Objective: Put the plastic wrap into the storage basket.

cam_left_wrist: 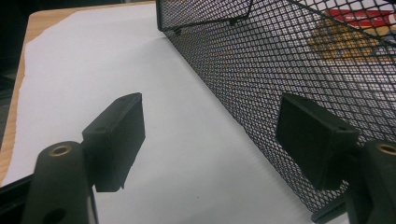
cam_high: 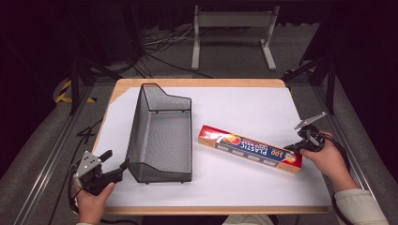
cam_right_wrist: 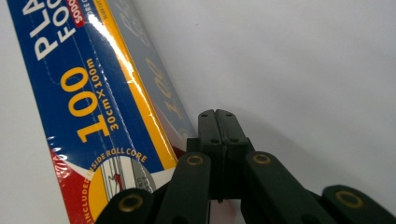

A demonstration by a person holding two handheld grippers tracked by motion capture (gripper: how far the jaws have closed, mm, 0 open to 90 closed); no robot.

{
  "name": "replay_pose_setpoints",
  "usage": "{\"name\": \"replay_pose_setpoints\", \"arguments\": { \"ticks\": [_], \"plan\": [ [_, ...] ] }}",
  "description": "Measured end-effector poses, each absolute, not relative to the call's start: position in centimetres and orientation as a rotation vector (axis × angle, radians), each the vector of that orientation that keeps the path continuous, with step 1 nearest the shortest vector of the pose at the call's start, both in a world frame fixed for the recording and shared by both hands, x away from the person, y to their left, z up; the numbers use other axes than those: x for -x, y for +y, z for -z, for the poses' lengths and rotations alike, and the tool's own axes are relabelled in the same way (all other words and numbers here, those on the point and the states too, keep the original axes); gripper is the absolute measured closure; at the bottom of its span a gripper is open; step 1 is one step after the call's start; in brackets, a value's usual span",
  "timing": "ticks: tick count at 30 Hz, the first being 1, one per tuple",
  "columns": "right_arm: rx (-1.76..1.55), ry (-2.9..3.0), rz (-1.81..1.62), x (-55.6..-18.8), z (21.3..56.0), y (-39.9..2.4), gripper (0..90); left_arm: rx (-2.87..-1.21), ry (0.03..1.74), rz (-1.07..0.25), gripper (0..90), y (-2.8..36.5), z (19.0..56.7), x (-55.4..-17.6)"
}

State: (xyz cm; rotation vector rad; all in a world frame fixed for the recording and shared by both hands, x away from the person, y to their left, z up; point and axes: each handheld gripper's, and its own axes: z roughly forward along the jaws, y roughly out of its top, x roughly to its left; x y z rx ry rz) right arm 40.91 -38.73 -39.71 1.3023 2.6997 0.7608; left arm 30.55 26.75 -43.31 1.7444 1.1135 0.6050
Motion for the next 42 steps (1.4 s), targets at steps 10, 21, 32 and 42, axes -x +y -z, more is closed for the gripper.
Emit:
{"name": "replay_pose_setpoints", "arguments": {
  "ticks": [10, 21, 32, 42],
  "plan": [
    [-1.274, 2.805, -0.766, -38.5, 40.0, -37.5, 90.0, -1.737, 1.117, -0.604, 24.8, 26.8, 43.3, -30.6],
    [-1.132, 2.631, -0.786, -38.1, 39.1, -37.6, 76.3, -1.74, 1.117, -0.601, 24.8, 26.7, 43.3, -30.8],
    [-1.01, 2.349, -1.146, -36.5, 36.0, -37.7, 55.0, -1.742, 1.115, -0.602, 24.8, 26.6, 43.4, -30.9],
    [-0.884, 2.277, -1.388, -35.8, 34.5, -35.2, 41.0, -1.743, 1.114, -0.604, 24.8, 26.6, 43.3, -30.8]
  ]
}}
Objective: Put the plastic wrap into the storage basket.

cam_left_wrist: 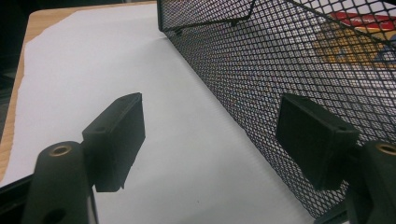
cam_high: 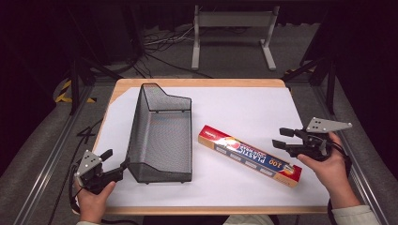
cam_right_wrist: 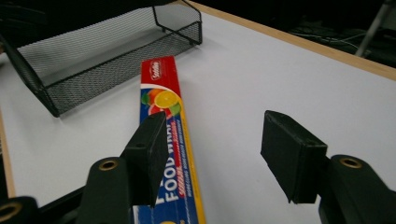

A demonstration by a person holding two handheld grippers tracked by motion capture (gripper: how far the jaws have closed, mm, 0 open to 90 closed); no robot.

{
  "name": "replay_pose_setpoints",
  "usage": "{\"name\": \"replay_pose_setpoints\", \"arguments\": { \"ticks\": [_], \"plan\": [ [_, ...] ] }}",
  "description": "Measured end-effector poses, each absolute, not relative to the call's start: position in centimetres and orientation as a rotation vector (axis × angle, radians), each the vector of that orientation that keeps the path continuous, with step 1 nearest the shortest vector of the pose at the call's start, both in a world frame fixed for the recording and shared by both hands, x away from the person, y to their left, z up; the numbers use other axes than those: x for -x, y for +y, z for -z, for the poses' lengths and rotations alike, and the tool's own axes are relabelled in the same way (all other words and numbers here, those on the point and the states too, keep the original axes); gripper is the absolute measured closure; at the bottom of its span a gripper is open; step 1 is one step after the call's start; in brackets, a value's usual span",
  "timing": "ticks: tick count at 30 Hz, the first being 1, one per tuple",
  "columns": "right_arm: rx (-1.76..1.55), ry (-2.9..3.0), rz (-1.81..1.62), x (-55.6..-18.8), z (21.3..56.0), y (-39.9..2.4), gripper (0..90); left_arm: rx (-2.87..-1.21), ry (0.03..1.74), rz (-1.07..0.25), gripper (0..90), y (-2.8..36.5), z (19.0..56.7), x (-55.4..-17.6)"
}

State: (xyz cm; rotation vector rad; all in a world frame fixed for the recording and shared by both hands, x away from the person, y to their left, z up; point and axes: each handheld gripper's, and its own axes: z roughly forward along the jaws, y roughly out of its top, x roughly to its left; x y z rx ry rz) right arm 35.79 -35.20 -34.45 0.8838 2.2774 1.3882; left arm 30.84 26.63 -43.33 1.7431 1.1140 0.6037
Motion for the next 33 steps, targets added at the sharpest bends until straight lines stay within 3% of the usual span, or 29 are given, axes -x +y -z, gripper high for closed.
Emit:
{"name": "replay_pose_setpoints", "arguments": {
  "ticks": [10, 18, 33],
  "plan": [
    [-0.811, 2.285, -1.454, -36.2, 33.6, -31.9, 35.0, -1.745, 1.113, -0.602, 24.8, 26.6, 43.3, -30.8],
    [-0.769, 2.312, -1.451, -37.1, 33.3, -28.8, 23.0, -1.745, 1.112, -0.605, 24.8, 26.6, 43.3, -30.8],
    [-0.823, 2.464, -1.171, -39.3, 37.0, -25.5, 21.2, -1.746, 1.112, -0.605, 24.8, 26.6, 43.4, -30.9]
  ]
}}
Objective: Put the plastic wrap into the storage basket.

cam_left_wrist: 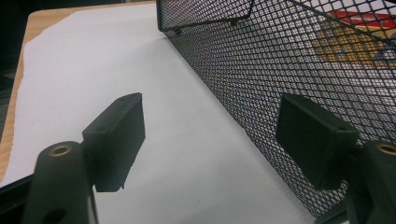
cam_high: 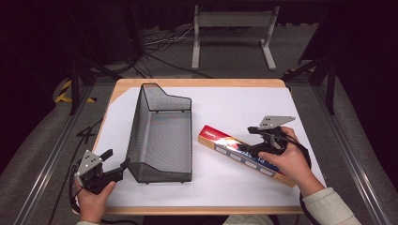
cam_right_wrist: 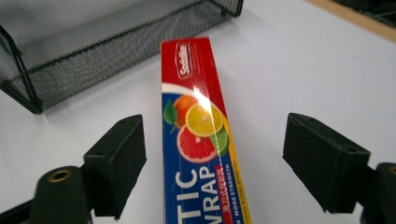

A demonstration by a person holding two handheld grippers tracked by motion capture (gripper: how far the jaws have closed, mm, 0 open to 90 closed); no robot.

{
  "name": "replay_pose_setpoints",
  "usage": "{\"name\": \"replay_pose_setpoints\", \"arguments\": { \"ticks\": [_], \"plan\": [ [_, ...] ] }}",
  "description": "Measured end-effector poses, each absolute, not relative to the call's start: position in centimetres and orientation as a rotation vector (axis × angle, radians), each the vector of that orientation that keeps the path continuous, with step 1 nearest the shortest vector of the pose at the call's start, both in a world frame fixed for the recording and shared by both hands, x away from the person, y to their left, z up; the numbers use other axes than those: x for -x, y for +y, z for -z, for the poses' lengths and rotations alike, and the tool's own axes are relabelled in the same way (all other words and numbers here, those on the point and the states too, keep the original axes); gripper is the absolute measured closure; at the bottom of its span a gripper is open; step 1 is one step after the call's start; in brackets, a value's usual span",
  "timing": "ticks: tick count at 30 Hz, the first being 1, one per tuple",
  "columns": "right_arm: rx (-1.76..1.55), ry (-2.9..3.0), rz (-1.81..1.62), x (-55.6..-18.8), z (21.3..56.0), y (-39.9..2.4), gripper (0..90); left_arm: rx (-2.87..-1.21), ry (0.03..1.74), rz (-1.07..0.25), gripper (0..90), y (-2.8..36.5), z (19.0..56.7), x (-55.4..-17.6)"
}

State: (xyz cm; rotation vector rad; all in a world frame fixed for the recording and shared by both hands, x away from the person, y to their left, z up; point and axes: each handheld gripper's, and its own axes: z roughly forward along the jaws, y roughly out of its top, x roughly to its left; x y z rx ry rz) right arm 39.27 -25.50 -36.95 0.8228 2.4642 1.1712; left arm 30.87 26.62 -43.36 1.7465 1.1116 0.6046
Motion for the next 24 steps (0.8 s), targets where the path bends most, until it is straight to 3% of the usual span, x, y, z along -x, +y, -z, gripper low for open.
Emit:
{"name": "replay_pose_setpoints", "arguments": {
  "ticks": [24],
  "plan": [
    [-0.888, 2.714, -0.739, -40.2, 40.8, -23.7, 26.0, -1.752, 1.111, -0.605, 24.9, 26.6, 43.4, -30.9]
  ]
}}
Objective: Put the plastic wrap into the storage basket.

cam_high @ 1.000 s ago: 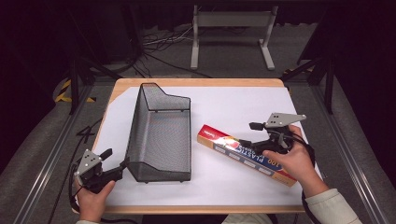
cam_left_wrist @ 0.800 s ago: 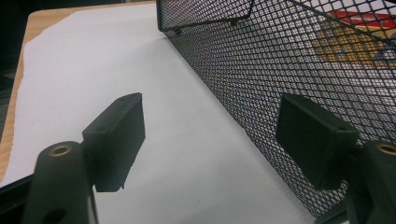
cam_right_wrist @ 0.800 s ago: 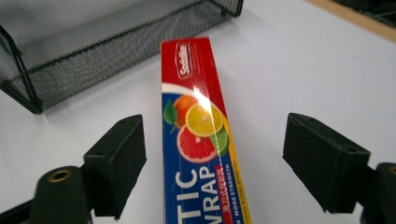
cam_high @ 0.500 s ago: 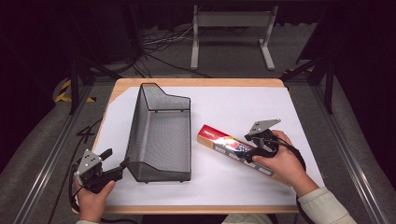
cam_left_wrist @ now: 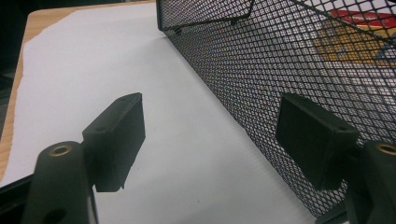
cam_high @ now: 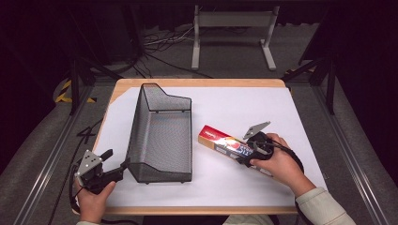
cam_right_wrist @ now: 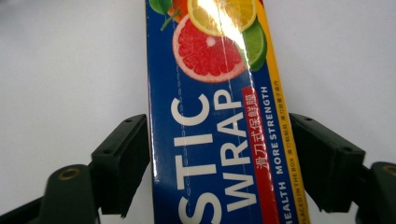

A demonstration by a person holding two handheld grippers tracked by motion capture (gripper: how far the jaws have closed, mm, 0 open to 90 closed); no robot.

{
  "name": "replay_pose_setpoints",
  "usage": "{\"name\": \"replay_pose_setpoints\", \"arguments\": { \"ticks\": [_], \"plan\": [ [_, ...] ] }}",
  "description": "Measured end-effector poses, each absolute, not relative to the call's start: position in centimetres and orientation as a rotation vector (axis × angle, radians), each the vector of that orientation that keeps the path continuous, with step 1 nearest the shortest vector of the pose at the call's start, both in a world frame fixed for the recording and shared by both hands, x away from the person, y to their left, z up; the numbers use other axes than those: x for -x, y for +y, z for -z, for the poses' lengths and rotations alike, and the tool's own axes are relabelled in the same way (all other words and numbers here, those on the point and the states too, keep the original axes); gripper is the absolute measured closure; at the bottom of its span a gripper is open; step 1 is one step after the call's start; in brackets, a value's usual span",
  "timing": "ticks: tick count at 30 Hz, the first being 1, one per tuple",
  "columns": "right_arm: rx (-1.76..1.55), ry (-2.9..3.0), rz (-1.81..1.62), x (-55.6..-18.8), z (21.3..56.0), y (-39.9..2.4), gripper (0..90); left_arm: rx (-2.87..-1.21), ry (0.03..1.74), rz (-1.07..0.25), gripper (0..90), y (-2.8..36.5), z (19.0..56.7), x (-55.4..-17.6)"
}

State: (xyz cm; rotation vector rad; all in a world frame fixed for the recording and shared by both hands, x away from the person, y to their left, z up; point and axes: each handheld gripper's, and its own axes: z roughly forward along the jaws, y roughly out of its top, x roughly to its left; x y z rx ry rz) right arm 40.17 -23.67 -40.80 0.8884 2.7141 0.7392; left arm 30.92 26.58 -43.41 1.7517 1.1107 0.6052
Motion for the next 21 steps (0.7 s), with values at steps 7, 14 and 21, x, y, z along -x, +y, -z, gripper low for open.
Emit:
{"name": "replay_pose_setpoints", "arguments": {
  "ticks": [7, 14, 21],
  "plan": [
    [-0.892, 2.763, -0.613, -40.48, 41.28, -23.27, 33.8, -1.751, 1.113, -0.603, 24.8, 26.64, 43.39, -30.89],
    [-0.828, 2.799, -0.544, -40.62, 40.97, -22.99, 40.3, -1.746, 1.114, -0.603, 24.9, 26.64, 43.4, -30.89],
    [-0.849, 2.788, -0.576, -40.44, 40.56, -23.36, 41.1, -1.746, 1.117, -0.601, 24.9, 26.7, 43.42, -30.93]
  ]
}}
